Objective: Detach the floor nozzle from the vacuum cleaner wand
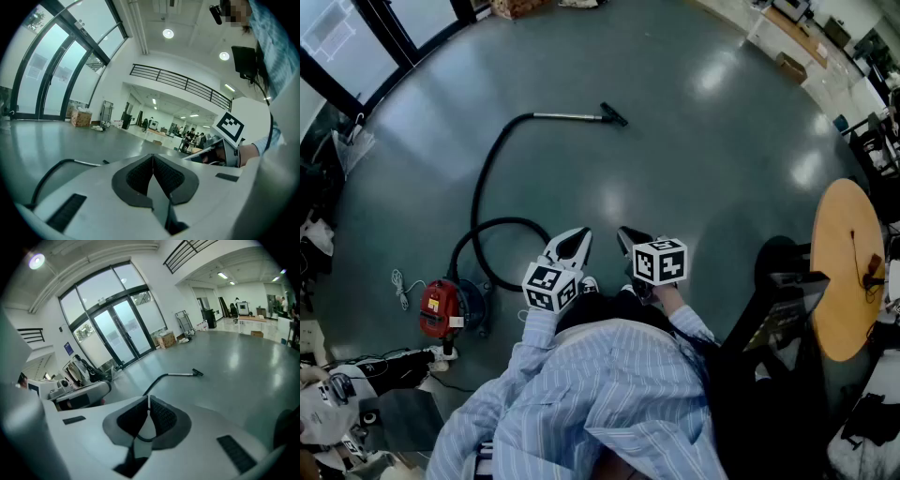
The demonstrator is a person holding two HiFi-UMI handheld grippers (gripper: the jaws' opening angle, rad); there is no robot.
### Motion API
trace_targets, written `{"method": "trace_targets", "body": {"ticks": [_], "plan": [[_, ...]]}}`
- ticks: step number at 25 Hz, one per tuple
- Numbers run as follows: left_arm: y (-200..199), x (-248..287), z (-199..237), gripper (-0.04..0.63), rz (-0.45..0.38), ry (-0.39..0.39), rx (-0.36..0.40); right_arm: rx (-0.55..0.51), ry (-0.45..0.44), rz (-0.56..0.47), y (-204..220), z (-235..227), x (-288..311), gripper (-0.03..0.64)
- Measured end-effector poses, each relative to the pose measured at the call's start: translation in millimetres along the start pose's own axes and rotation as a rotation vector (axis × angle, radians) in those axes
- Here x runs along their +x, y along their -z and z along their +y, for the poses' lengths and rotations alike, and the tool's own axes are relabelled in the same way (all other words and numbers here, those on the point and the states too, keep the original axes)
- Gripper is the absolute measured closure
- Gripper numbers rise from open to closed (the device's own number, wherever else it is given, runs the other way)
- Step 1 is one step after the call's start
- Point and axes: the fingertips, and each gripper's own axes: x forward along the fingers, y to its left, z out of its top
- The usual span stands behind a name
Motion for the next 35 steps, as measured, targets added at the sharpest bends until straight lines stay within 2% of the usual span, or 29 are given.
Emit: {"method": "trace_targets", "body": {"ticks": [8, 19, 35], "plan": [[-7, 8, -4, 0.591, -0.008, 0.021, 0.006, 0.021, 0.010, -0.054, -11, -10, -5, 0.595], [-11, 22, -11, 0.591, -0.012, 0.063, 0.031, 0.017, 0.036, -0.064, -11, -28, -6, 0.596], [-21, 23, 28, 0.591, 0.001, 0.044, 0.007, 0.027, 0.019, -0.023, -25, -15, 32, 0.595]]}}
